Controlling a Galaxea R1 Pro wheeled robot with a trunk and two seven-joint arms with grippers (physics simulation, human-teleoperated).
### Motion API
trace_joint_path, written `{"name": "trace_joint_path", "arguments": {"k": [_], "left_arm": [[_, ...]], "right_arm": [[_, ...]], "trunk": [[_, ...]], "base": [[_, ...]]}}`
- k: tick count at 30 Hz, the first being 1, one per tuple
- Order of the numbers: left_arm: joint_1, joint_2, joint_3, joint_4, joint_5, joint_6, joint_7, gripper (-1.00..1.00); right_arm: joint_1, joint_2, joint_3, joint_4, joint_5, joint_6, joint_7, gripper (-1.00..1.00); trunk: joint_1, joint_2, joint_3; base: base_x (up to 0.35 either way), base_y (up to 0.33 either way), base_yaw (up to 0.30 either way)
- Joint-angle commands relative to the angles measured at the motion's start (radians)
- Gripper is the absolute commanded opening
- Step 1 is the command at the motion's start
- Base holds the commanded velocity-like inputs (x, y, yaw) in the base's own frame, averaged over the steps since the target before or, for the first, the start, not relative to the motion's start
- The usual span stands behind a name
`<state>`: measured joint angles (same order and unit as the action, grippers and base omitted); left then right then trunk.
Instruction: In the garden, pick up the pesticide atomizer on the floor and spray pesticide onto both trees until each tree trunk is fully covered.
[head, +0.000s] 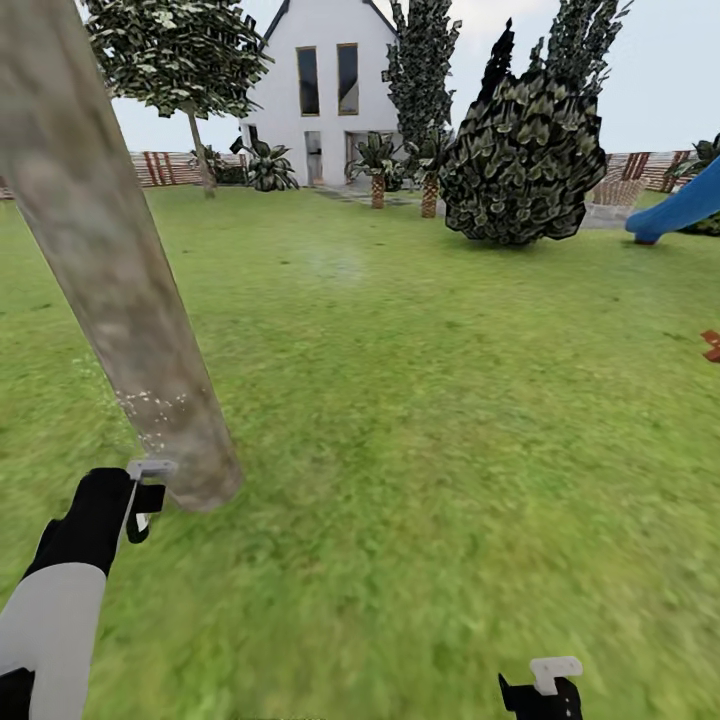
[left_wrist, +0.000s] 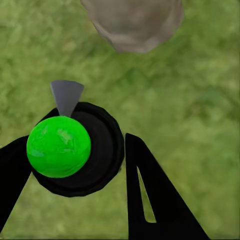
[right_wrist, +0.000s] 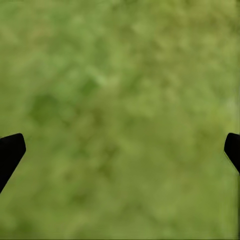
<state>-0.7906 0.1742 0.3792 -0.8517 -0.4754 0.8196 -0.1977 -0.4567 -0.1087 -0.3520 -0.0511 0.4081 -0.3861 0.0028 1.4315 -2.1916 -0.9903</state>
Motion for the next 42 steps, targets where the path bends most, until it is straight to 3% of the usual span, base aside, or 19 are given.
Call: {"name": "trace_joint_path", "arguments": {"k": [1,5,8,12,15,16,19,21,26,31,42], "left_arm": [[0.011,-0.003,0.002,-0.001,-0.010,0.002,-0.009,-1.00],[0.020,-0.010,0.004,-0.002,-0.009,0.001,-0.002,-1.00],[0.019,-0.021,0.003,-0.001,0.000,0.003,0.062,-1.00],[0.022,-0.023,0.005,-0.002,-0.002,0.003,0.072,-1.00],[0.058,-0.020,0.006,-0.002,-0.003,0.002,0.072,-1.00],[0.080,-0.018,0.015,-0.002,-0.002,-0.012,0.072,-1.00],[0.095,-0.022,0.099,0.006,-0.003,-0.082,0.077,-1.00],[0.098,-0.024,0.125,0.013,-0.008,-0.103,0.081,-1.00],[0.099,-0.024,0.128,0.017,-0.002,-0.105,0.123,-1.00],[0.099,-0.049,0.126,0.019,-0.009,-0.106,0.124,-1.00],[0.099,-0.052,0.125,0.019,-0.002,-0.106,0.124,-1.00]], "right_arm": [[0.000,0.000,-0.008,0.001,0.009,-0.004,0.000,1.00],[0.000,0.000,-0.008,0.001,0.009,-0.004,0.000,1.00],[0.000,-0.003,-0.008,0.001,0.008,-0.004,-0.001,1.00],[0.000,-0.007,-0.008,0.001,0.009,-0.005,-0.003,1.00],[0.000,-0.006,-0.008,0.001,0.009,-0.005,-0.001,1.00],[0.000,-0.004,-0.008,0.001,0.009,-0.005,0.000,1.00],[0.000,-0.004,-0.008,0.000,0.008,-0.005,-0.001,1.00],[0.000,-0.003,-0.008,0.000,0.008,-0.005,-0.001,1.00],[0.000,-0.002,-0.008,0.001,0.009,-0.005,-0.001,1.00],[0.000,-0.001,-0.008,0.001,0.009,-0.005,0.000,1.00],[0.000,-0.002,-0.008,0.001,0.009,-0.004,0.000,1.00]], "trunk": [[0.000,0.000,-0.001],[0.000,0.000,-0.001],[0.000,0.000,-0.001],[0.000,0.000,-0.001],[0.000,0.000,-0.001],[0.000,0.000,-0.001],[0.000,0.000,-0.001],[0.000,0.000,-0.001],[0.000,0.000,-0.001],[0.000,0.000,-0.001],[0.000,0.000,-0.001]], "base": [[0.018,-0.273,0.276],[0.110,-0.271,0.271],[0.172,-0.247,0.048],[0.192,-0.232,0.003],[0.184,-0.231,0.000],[0.215,-0.211,0.000],[0.244,-0.184,0.043],[0.271,-0.170,0.228],[0.275,-0.168,0.275],[0.188,-0.222,0.277],[0.120,-0.256,0.193]]}}
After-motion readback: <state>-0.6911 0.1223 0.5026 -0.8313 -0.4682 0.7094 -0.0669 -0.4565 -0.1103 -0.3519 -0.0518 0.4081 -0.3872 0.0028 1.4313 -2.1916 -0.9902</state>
